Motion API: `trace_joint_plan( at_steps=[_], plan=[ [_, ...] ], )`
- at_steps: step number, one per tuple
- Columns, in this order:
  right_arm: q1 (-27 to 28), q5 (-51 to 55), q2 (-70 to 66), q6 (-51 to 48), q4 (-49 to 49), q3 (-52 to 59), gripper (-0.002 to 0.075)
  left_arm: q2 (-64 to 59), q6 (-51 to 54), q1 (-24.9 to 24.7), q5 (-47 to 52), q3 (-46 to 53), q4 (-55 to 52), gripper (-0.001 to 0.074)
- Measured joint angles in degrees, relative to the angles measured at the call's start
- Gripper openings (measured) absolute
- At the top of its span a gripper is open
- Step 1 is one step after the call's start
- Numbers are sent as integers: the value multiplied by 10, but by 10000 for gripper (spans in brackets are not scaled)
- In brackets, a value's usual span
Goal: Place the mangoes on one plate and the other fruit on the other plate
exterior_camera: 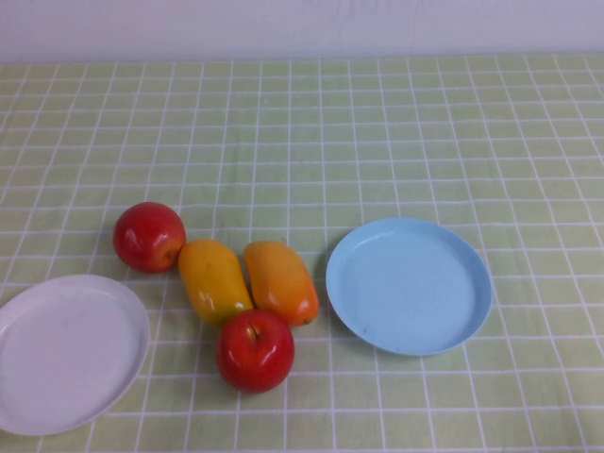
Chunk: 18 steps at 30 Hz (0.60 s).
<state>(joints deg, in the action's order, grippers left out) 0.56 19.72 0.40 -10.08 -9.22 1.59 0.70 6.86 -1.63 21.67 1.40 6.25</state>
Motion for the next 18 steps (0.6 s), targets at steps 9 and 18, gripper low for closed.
trace_joint_plan(
  at_steps=[9,18],
  plan=[
    [0,0,0,0,0,0,-16,0,0,0,-1,0,0,-2],
    [0,0,0,0,0,0,-16,0,0,0,-59,0,100,-2]
  ],
)
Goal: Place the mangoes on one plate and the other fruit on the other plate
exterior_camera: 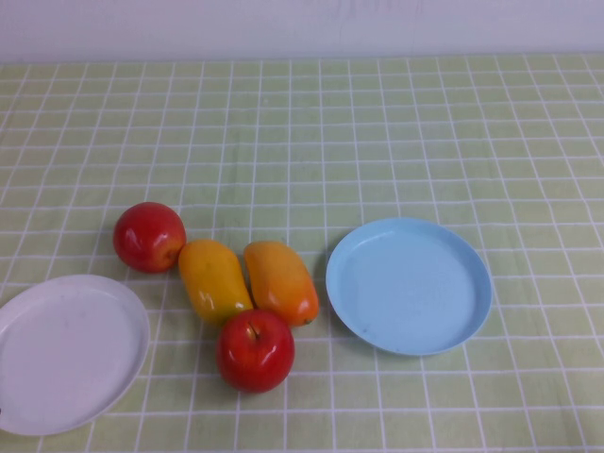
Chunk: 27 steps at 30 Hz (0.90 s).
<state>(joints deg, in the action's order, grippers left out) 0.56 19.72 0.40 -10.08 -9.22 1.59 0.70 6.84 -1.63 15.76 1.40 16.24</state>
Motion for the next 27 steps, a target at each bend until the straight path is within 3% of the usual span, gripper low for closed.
trace_joint_plan(
  at_steps=[8,18,22,27],
  plan=[
    [0,0,0,0,0,0,-16,0,-2,0,-56,0,180,-2],
    [0,0,0,0,0,0,-16,0,8,0,-95,0,213,-2],
    [0,0,0,0,0,0,-16,-54,2,0,-57,-43,214,-2],
    [0,0,0,0,0,0,-16,-213,40,0,46,-160,209,-2]
  ],
)
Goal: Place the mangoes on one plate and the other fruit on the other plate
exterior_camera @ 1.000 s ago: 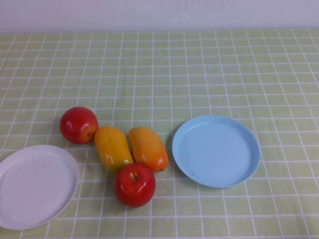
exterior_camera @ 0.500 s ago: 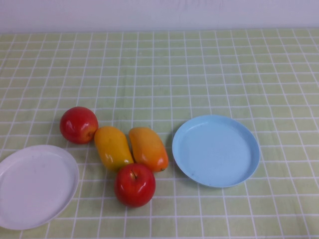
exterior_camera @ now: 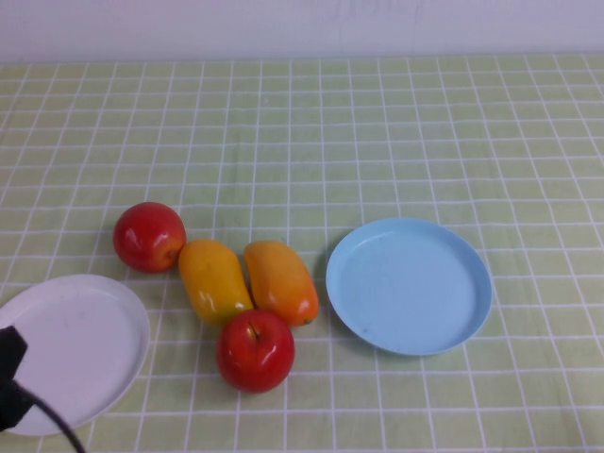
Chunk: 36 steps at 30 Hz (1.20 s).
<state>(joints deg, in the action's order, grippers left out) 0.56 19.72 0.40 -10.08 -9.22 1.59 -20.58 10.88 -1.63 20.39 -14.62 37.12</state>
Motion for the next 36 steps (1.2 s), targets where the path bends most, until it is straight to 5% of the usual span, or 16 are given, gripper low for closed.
trace_joint_plan(
  at_steps=[16,28,36],
  plan=[
    [0,0,0,0,0,0,-16,-390,224,-6,271,-299,-15,-2],
    [0,0,0,0,0,1,-16,-568,108,-267,340,-440,-243,-2],
    [0,0,0,0,0,1,-16,-658,67,-348,410,-520,-328,-1]
  ],
)
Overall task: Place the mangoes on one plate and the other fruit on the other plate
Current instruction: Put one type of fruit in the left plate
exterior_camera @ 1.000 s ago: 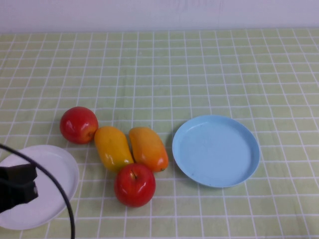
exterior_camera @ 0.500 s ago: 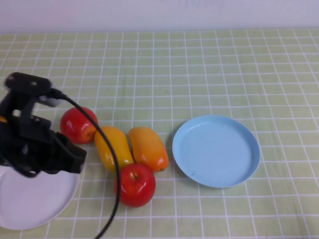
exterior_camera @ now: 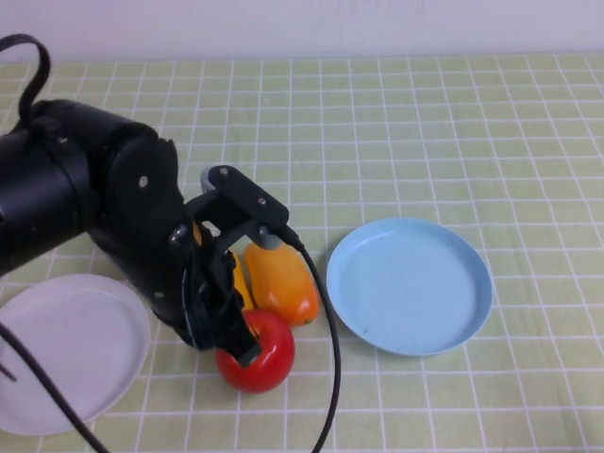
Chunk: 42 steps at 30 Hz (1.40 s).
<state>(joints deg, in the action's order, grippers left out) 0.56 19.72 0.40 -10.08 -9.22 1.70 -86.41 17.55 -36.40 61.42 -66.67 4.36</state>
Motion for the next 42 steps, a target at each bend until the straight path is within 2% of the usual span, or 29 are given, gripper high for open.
trace_joint_plan(
  at_steps=[2,4,6,10,12,14,31,42],
  plan=[
    [0,0,0,0,0,0,-16,-16,0,-1,15,-18,0,18],
    [0,0,0,0,0,0,-16,-29,-1,-1,30,-38,0,88],
    [0,0,1,0,0,0,-16,-39,-4,-1,40,-54,0,215],
    [0,0,1,0,0,0,-16,-59,-31,-1,40,-69,2,526],
    [0,0,1,0,0,0,-16,-70,-42,-1,35,-70,2,617],
    [0,0,1,0,0,0,-16,-85,-44,-1,31,-70,2,661],
    [0,0,1,0,0,0,-16,-124,-13,-1,-24,-73,24,668],
    [0,0,1,0,0,0,-16,-155,-13,-1,-25,-73,22,668]
  ],
)
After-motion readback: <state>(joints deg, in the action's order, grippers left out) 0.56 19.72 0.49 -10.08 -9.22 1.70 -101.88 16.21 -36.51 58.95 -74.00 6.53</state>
